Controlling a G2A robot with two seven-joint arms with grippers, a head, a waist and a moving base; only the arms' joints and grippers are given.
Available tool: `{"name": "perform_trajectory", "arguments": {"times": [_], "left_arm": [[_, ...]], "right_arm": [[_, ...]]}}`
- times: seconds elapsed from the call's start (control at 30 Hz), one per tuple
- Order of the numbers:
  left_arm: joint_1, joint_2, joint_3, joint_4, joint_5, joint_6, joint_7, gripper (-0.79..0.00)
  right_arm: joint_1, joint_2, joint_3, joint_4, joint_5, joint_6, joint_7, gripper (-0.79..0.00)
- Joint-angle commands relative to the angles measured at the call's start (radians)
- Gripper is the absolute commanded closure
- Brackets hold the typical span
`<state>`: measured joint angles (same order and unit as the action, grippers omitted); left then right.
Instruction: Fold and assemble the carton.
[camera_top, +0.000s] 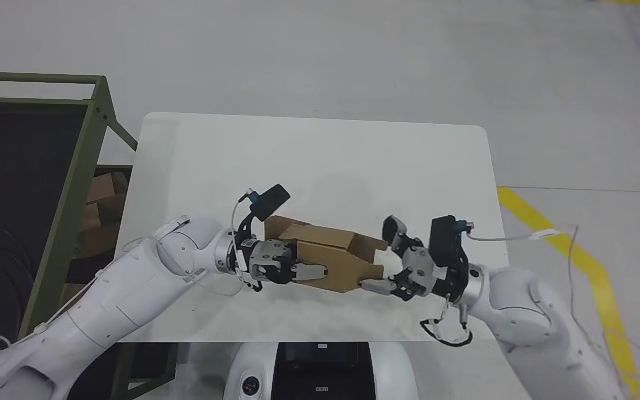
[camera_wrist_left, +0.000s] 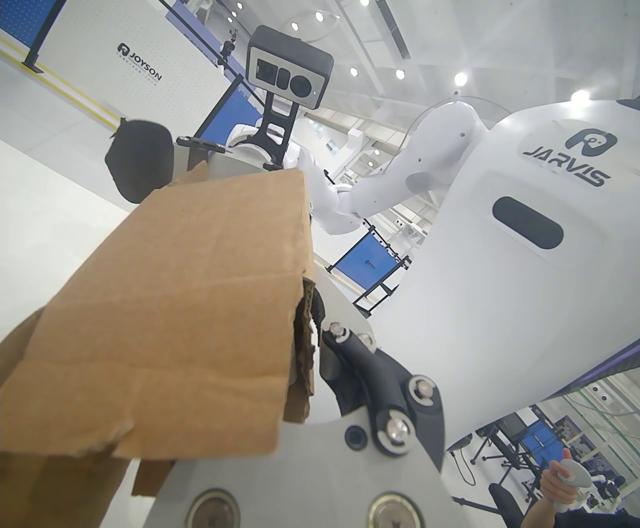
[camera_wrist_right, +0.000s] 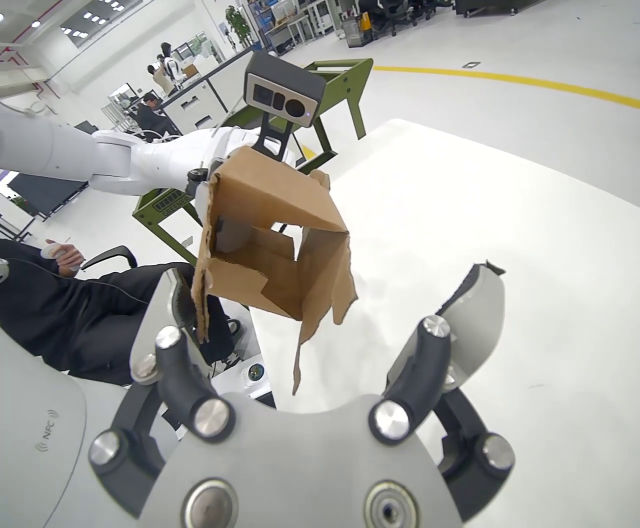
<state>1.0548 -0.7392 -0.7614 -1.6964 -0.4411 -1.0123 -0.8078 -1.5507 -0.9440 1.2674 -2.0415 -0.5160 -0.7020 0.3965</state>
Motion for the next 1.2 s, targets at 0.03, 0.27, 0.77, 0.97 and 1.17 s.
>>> {"name": "perform_trajectory", "arguments": {"times": [0.03, 0.27, 0.77, 0.97, 1.17], "left_arm": [[0.000, 0.000, 0.001, 0.000, 0.002, 0.000, 0.000, 0.000], [-0.003, 0.000, 0.003, 0.001, 0.003, 0.000, 0.000, 0.000], [-0.001, 0.001, -0.003, 0.000, 0.000, 0.000, 0.000, 0.000], [0.001, 0.000, -0.007, -0.004, 0.002, 0.000, 0.000, 0.000], [0.004, -0.001, -0.015, -0.008, 0.013, 0.000, 0.000, 0.000]], "right_arm": [[0.007, 0.000, -0.003, 0.010, 0.014, -0.032, -0.001, -0.785], [0.018, -0.001, -0.006, 0.035, 0.045, -0.035, -0.006, -0.785], [0.006, -0.002, 0.007, 0.020, 0.035, 0.050, 0.004, -0.785], [-0.008, -0.003, 0.008, -0.010, 0.016, 0.103, 0.006, -0.785], [-0.021, -0.002, 0.023, -0.021, 0.178, 0.169, 0.066, -0.785]]}}
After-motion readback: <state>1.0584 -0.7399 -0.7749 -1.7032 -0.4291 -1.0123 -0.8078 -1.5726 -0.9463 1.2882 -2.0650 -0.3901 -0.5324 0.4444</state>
